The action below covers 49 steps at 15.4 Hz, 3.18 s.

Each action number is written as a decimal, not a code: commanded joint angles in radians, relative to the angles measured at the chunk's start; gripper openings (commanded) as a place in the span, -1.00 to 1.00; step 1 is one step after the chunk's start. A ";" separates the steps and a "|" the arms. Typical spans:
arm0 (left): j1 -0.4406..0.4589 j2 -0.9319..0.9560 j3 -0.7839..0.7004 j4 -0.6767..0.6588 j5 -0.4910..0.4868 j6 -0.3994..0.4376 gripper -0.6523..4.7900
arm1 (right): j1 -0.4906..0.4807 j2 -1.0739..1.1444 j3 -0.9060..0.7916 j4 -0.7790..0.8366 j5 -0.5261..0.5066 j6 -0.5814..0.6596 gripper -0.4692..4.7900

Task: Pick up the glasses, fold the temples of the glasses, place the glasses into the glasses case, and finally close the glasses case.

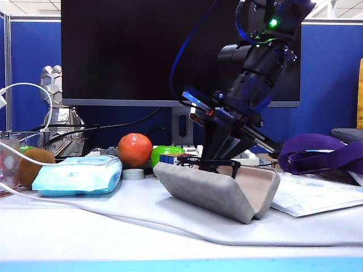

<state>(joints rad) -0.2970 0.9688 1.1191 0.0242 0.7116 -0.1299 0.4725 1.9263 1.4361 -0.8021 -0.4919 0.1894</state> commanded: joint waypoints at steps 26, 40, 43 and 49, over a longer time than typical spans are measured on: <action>-0.001 -0.002 0.002 -0.017 -0.001 0.003 -0.78 | -0.086 0.056 0.000 -0.068 -0.108 -0.138 -0.82; -0.001 -0.002 0.002 -0.017 -0.001 0.003 -0.78 | -0.091 0.009 0.003 -0.085 -0.026 -0.164 -0.82; -0.001 -0.002 0.002 -0.017 -0.001 0.003 -0.78 | -0.091 0.010 0.002 -0.084 -0.027 -0.138 -0.82; -0.001 -0.003 0.002 -0.025 -0.001 0.003 -0.78 | -0.091 0.010 0.002 -0.069 -0.075 -0.029 -0.82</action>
<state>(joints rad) -0.2970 0.9691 1.1191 -0.0017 0.7105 -0.1295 0.3813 1.9400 1.4361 -0.8757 -0.5648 0.1463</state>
